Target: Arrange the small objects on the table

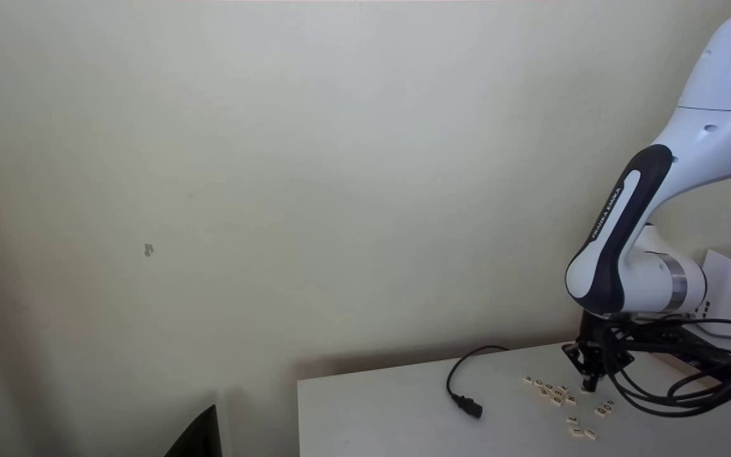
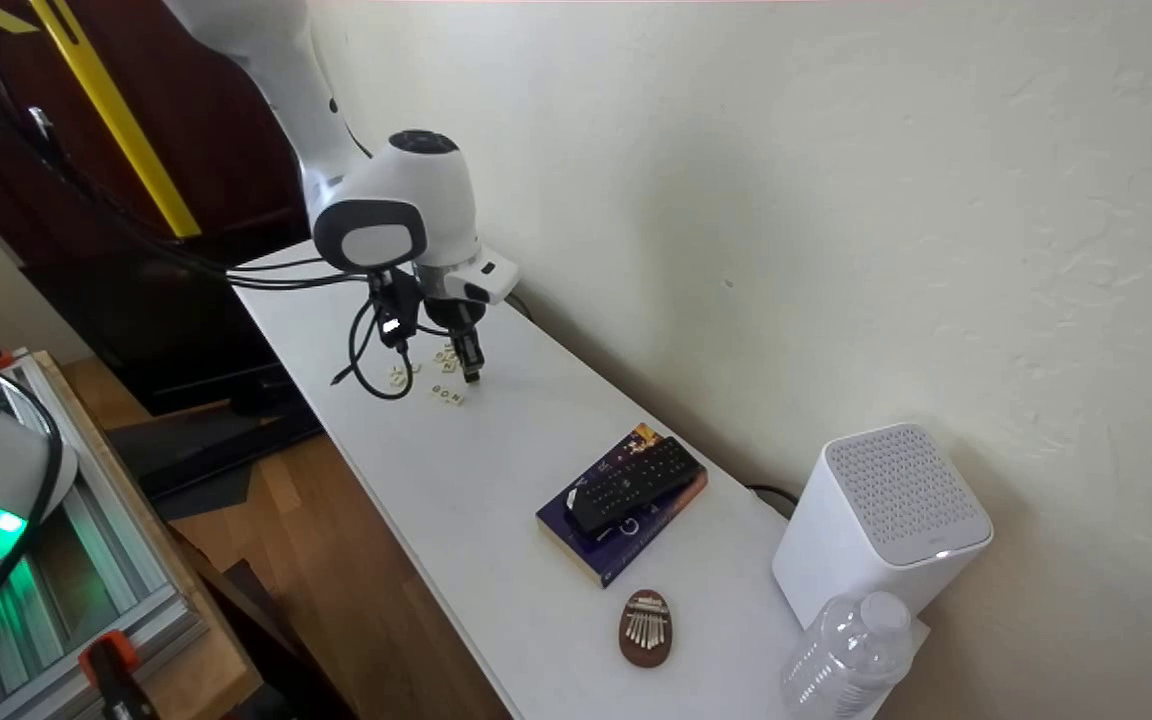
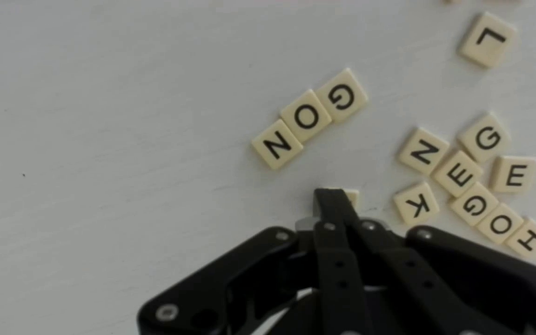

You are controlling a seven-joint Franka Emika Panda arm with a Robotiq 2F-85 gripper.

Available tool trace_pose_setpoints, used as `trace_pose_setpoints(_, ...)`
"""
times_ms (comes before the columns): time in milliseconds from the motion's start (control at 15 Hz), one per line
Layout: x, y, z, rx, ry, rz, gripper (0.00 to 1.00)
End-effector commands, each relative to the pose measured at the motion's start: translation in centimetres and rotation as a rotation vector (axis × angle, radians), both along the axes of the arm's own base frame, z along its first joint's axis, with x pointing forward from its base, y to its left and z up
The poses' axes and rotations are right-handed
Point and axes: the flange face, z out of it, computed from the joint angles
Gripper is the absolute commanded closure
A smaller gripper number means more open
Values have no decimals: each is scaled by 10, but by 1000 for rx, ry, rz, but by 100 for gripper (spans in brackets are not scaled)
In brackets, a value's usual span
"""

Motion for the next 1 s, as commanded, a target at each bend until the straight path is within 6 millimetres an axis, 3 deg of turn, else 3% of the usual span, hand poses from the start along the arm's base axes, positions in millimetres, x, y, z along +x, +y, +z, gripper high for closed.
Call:
trace_pose_setpoints(0,-1,-5,-10,-2,-10,19,100)
trace_pose_setpoints(933,-18,-30,-16,29,60,-186,100)
